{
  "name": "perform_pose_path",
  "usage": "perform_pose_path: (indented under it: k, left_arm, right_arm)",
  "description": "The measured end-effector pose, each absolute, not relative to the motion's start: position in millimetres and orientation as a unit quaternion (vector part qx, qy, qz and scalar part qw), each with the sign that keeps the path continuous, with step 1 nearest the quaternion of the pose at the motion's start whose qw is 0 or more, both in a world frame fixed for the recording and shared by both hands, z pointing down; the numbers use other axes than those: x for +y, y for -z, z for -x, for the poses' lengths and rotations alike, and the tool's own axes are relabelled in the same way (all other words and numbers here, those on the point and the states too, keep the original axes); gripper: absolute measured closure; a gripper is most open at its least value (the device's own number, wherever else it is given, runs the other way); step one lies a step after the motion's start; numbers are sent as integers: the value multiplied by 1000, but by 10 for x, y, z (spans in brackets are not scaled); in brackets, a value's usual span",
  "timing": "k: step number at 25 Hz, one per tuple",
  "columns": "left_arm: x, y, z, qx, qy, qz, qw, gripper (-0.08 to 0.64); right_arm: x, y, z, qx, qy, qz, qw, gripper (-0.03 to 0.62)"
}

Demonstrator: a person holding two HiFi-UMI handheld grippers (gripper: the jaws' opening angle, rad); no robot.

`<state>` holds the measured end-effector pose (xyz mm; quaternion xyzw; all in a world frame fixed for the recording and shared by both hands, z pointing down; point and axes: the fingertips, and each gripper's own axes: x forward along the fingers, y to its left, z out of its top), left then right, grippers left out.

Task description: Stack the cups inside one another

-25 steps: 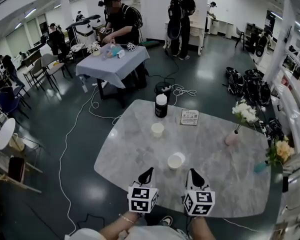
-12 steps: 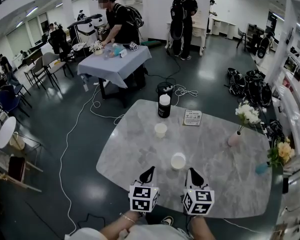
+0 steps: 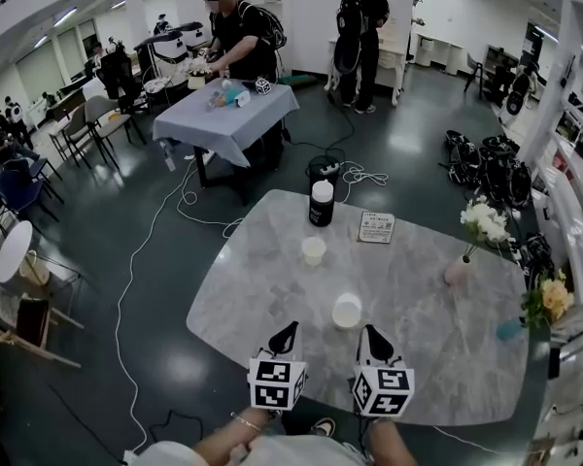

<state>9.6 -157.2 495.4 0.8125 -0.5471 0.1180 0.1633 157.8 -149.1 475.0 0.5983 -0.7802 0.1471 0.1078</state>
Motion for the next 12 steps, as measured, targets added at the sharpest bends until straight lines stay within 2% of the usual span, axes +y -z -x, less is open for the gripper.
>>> perform_pose_path:
  k: [12]
  left_arm:
    - [-1436,-5006,-22,-581,-132,-785,168,565]
  right_arm:
    - [-1478,-4681,-1339,-815,-154,-551,95,583]
